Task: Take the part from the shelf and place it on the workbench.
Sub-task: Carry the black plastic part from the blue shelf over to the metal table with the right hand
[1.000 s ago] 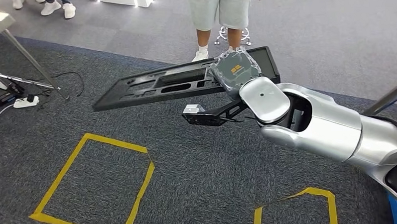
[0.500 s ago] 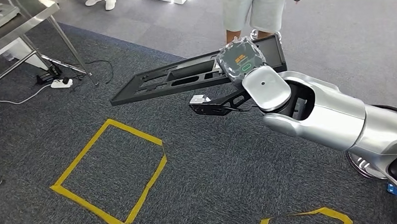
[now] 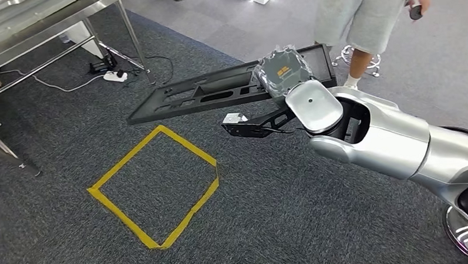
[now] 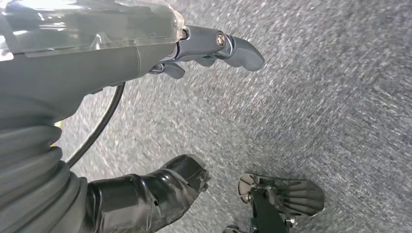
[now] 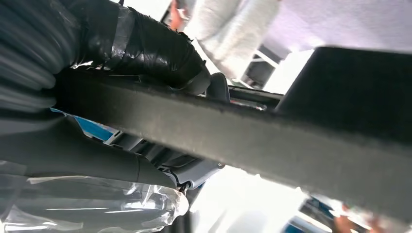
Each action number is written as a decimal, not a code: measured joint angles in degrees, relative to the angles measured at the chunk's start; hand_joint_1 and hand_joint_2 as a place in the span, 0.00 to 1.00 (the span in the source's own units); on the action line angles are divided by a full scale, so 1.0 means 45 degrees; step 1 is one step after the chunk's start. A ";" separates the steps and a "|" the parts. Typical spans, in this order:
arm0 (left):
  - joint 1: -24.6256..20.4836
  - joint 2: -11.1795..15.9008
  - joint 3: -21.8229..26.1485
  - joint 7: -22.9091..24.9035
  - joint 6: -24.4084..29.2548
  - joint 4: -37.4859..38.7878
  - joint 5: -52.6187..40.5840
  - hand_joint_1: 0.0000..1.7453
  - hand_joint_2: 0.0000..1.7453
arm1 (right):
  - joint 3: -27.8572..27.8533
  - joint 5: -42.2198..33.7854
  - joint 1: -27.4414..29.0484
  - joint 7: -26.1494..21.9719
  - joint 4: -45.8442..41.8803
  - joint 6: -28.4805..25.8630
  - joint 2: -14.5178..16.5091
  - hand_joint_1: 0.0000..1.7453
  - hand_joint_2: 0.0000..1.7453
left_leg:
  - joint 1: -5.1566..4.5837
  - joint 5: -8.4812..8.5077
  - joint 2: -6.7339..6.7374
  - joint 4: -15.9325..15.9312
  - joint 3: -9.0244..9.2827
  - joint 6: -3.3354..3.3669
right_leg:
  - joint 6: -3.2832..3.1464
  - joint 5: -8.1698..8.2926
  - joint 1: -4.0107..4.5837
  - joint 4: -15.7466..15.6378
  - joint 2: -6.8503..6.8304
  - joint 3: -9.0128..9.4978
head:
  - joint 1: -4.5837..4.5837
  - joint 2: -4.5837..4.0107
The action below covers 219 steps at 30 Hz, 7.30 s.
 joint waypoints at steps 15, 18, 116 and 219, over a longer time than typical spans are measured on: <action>0.0066 0.0029 0.0005 0.0283 0.0021 0.0006 -0.0051 0.00 1.00 | 0.0225 -0.0039 0.0079 0.0000 0.0015 -0.0304 -0.0036 1.00 1.00 | 0.0251 -0.1341 0.0446 0.3860 -0.2156 -0.0638 | -0.0385 0.0941 0.0045 -0.2597 -0.0457 0.1281 | -0.0211 0.0000; 0.0072 0.0040 0.0005 0.0413 0.0021 0.0006 -0.0038 0.00 1.00 | 0.0278 -0.0038 0.0074 0.0000 0.0012 -0.0355 -0.0028 1.00 1.00 | -0.0023 -0.0359 0.0998 0.1459 -0.0835 -0.0384 | -0.0391 0.0869 0.0106 -0.2636 -0.0902 0.1386 | -0.0209 0.0000; 0.0096 0.0044 0.0058 0.0762 0.0340 0.0012 -0.0146 0.00 1.00 | 0.0356 0.0109 0.0583 0.0004 0.0069 -0.0849 -0.0249 1.00 1.00 | -0.0127 -0.0092 0.0488 -0.0431 0.0515 0.0113 | 0.0042 0.0569 -0.0068 -0.2660 0.0094 0.2351 | -0.0200 0.0001; 0.0087 0.0177 0.0047 0.1180 0.0362 0.0008 -0.0126 0.00 1.00 | 0.0294 0.0044 0.0851 0.0005 0.0039 -0.0970 -0.0197 1.00 1.00 | 0.0038 -0.0924 0.0349 0.0166 0.0874 -0.0176 | -0.0251 0.1885 0.0223 -0.2586 0.0028 0.0652 | -0.0149 0.0000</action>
